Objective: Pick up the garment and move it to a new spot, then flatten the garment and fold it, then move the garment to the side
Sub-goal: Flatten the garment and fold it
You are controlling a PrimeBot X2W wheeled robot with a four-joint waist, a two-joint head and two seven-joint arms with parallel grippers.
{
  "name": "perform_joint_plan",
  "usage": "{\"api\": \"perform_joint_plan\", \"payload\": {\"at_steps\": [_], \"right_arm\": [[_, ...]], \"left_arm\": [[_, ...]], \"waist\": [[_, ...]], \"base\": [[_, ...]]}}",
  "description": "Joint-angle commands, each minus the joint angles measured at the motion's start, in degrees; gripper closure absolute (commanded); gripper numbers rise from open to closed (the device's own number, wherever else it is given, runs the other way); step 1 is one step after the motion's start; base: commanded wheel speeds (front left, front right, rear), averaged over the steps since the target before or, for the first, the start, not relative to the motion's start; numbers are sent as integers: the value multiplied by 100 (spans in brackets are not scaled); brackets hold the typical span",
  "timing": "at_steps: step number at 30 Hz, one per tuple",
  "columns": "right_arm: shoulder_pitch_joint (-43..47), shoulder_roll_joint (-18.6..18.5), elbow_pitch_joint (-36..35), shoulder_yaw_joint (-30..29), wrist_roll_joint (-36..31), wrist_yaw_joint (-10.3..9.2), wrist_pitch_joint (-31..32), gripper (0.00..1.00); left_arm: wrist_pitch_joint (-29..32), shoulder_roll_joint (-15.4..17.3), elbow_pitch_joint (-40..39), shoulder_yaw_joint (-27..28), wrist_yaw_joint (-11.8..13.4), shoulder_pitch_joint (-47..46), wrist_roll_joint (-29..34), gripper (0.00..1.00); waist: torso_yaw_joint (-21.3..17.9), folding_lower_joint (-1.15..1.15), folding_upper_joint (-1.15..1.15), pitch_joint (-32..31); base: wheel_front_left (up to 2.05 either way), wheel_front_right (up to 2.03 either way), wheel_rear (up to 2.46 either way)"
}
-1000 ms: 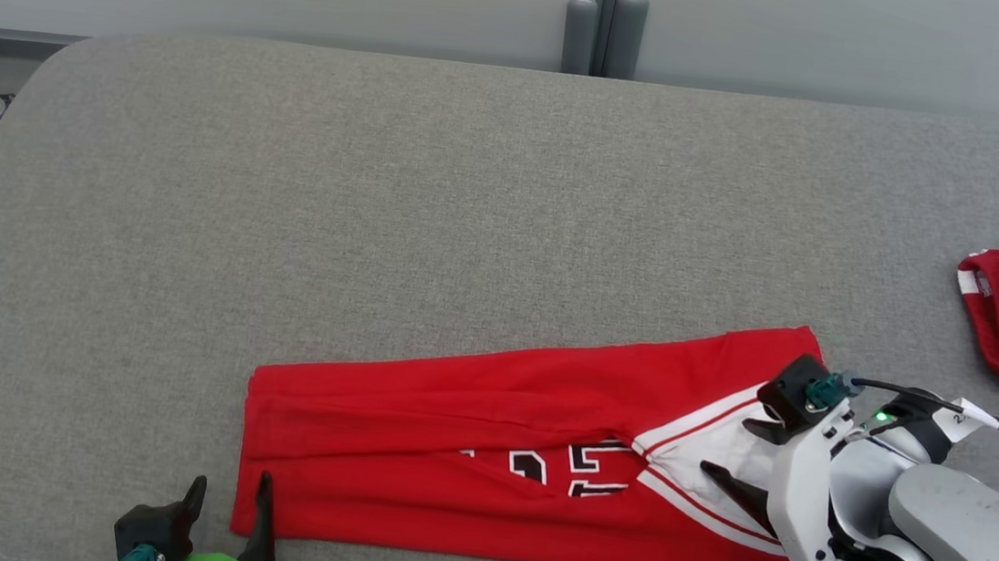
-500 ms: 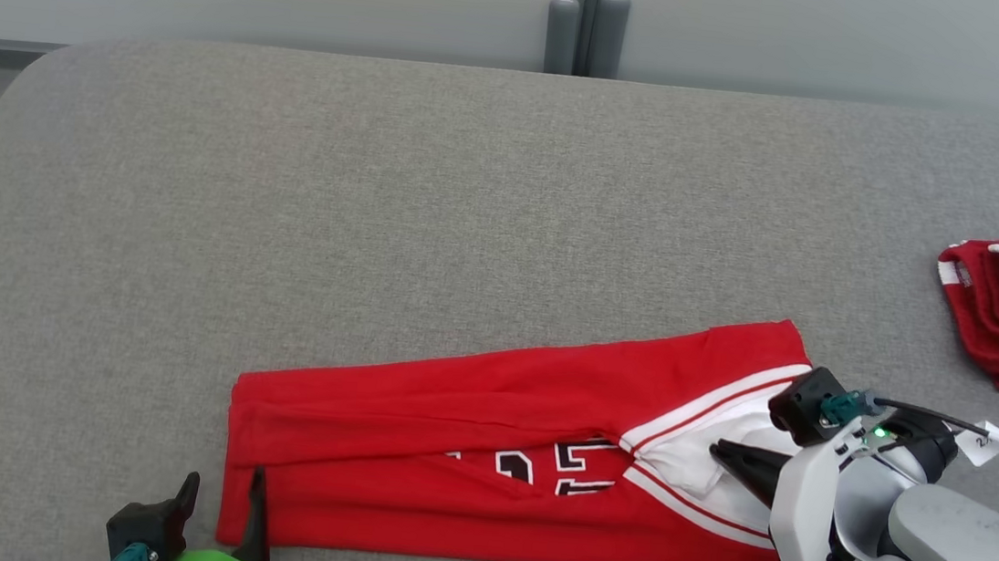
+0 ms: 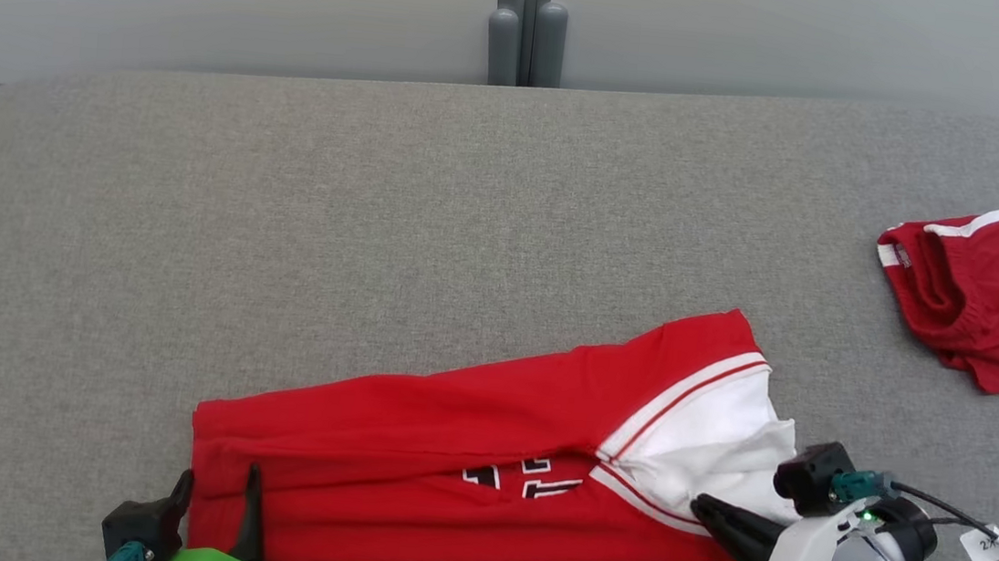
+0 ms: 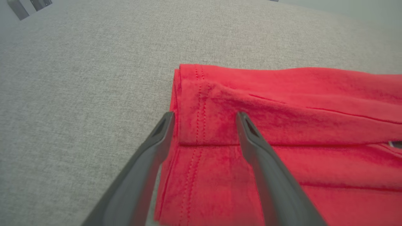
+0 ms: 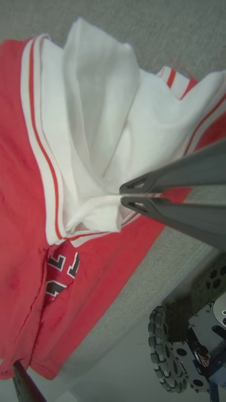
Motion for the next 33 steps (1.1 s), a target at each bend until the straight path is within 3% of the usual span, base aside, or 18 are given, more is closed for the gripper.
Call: {"api": "perform_joint_plan", "payload": {"at_steps": [1,8,14,23,33], "right_arm": [[189,113,4,-88,-57,-7,-171,0],[961,328,-244,-859,-217,-7,-919,0],[1126,292,-330,-1733,-568,-7,-877,0],[835,626,325,-2767,-1215,-7,-671,0],[491,1087,1144,-3089,-1252,-6,-714,0]], "left_arm": [[1,17,12,1,-19,37,13,0],[1,17,-18,105,31,152,65,0],[1,18,-1,146,-11,162,118,0],[2,18,-36,-62,-24,-57,43,0],[2,19,-11,-65,-57,-183,168,0]], "waist": [[-4,0,0,-6],[-77,0,0,-80],[-243,0,0,-143],[-150,0,0,-29],[85,0,0,270]], "base": [[0,0,0],[0,0,0],[0,0,0],[0,0,0],[0,0,0]]}}
